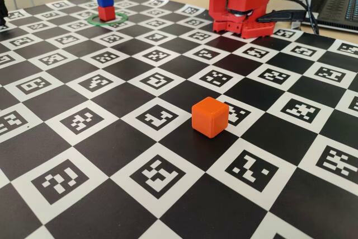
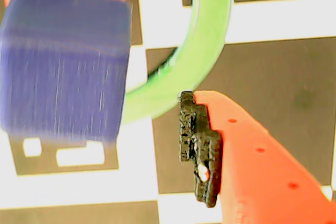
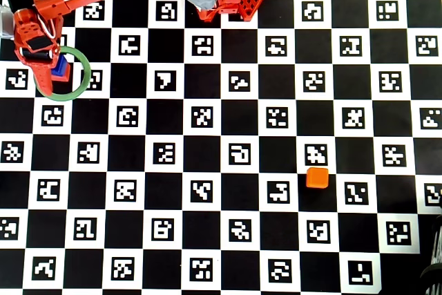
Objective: Grab the red cube then put it in the green circle then put the blue cube on top and finally the orange cube on top
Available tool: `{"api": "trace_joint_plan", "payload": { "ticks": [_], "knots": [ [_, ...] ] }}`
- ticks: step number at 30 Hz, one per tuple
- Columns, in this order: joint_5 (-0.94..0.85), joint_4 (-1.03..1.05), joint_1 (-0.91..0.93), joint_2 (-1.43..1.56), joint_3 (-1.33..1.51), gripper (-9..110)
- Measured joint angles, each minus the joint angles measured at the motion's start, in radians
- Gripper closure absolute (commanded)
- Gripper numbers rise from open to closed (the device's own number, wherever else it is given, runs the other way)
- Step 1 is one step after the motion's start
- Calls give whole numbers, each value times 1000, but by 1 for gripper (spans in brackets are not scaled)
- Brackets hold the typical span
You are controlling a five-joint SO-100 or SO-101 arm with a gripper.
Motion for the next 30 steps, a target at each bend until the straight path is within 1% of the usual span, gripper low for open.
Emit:
{"api": "trace_joint_plan", "payload": {
  "ticks": [9,15,19,23,30],
  "knots": [
    [2,107,0,192,0,56],
    [81,183,-38,322,0,56],
    [207,224,-126,397,6,57],
    [360,227,-245,445,81,58],
    [653,206,-526,502,201,59]
  ]
}}
